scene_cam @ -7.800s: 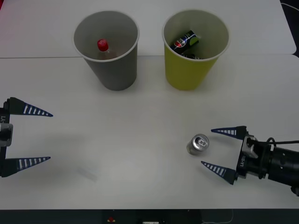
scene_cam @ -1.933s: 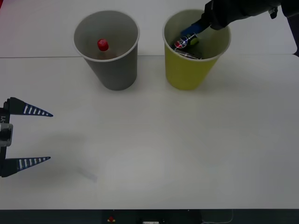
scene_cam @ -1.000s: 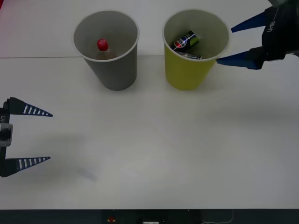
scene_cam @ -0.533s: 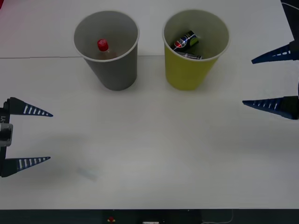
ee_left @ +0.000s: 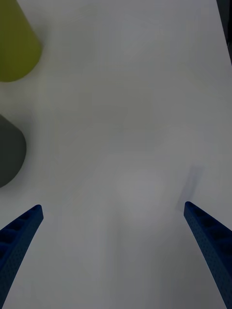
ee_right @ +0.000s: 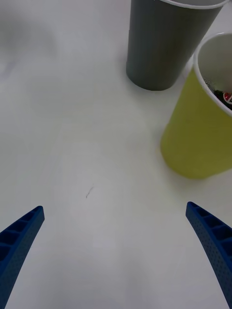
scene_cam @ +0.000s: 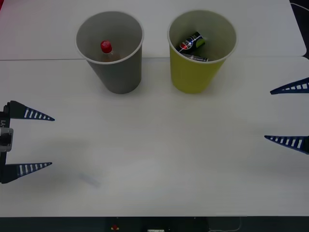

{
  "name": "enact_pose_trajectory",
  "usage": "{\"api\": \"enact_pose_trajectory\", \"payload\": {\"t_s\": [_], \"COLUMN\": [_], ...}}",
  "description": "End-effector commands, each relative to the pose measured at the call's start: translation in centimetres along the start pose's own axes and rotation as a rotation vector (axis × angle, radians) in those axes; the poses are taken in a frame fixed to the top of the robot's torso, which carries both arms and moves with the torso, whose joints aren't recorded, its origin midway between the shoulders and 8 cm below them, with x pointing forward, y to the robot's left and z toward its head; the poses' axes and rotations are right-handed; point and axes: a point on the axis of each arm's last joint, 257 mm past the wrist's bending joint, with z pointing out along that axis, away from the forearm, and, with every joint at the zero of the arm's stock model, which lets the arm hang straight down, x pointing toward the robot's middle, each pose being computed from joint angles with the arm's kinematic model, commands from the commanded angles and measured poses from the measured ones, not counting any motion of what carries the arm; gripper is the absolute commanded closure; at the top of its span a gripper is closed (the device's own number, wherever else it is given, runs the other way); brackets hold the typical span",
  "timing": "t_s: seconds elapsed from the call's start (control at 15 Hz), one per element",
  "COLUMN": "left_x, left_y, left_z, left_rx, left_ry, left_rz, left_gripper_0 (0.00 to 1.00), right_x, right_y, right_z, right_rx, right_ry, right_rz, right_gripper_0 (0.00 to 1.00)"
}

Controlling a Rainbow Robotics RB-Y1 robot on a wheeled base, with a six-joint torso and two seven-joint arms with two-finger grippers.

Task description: Put the can into the green bin and the plastic bottle into the gray bin

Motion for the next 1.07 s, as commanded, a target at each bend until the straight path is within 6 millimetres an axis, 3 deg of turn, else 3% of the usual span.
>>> {"api": "enact_pose_trajectory", "payload": {"t_s": [0.07,0.53,1.07], "left_x": [0.0,0.0,0.0], "left_y": [0.0,0.0,0.0], "left_z": [0.0,0.0,0.0], "left_rx": [0.0,0.0,0.0], "left_ry": [0.0,0.0,0.0], "left_rz": [0.0,0.0,0.0], "left_gripper_0": [0.0,0.0,0.0], "right_x": [0.9,2.8,3.3], "right_y": [1.7,4.5,4.8], "right_z": [-0.4,-1.5,-1.7], "right_rx": [-0.034,-0.073,-0.072], "right_ry": [0.002,0.013,0.018], "right_rz": [0.023,0.027,0.0], "right_gripper_0": [0.0,0.0,0.0]}}
